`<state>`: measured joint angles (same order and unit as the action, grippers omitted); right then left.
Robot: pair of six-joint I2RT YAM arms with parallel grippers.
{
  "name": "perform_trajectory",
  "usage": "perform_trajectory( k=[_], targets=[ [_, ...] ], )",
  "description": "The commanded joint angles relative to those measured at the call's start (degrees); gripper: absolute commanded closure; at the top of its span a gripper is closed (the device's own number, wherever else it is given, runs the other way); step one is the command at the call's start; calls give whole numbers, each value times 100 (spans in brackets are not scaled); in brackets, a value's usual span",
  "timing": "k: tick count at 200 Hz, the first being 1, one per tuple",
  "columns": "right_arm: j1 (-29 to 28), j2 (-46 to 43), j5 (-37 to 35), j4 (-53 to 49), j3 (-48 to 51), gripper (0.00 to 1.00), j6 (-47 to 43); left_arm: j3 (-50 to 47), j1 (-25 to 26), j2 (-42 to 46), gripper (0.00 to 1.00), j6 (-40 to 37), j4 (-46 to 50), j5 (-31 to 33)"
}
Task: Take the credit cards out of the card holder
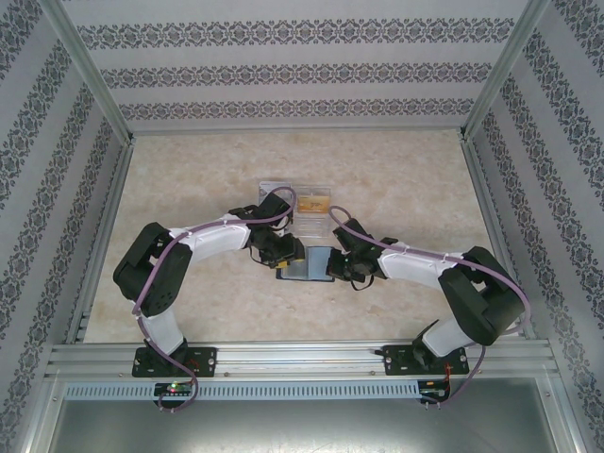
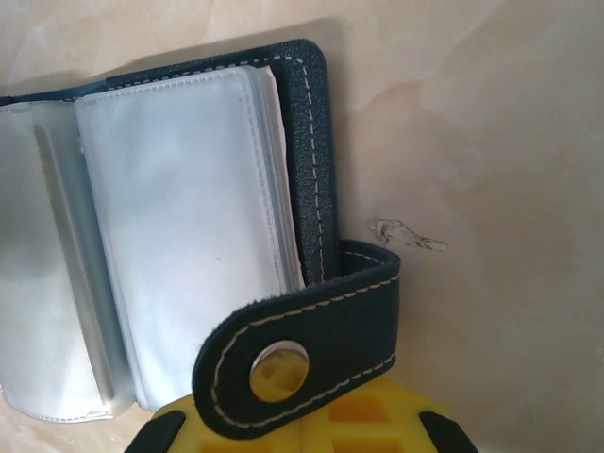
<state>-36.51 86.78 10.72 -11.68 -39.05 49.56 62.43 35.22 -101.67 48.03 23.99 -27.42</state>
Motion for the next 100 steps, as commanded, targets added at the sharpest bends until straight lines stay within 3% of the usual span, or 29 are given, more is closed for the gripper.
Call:
perform_trajectory(
  k=[1, 39, 100],
  targets=[
    [-1, 206, -12, -136, -41, 100, -23, -86, -6, -61, 56, -101, -211, -170],
    [7, 226, -18, -169, -68, 100, -25, -27, -7, -195, 54, -118, -166, -207],
    [5, 222, -78, -303, -94, 100, -59, 52, -8, 111, 48, -320, 574, 438]
  ],
)
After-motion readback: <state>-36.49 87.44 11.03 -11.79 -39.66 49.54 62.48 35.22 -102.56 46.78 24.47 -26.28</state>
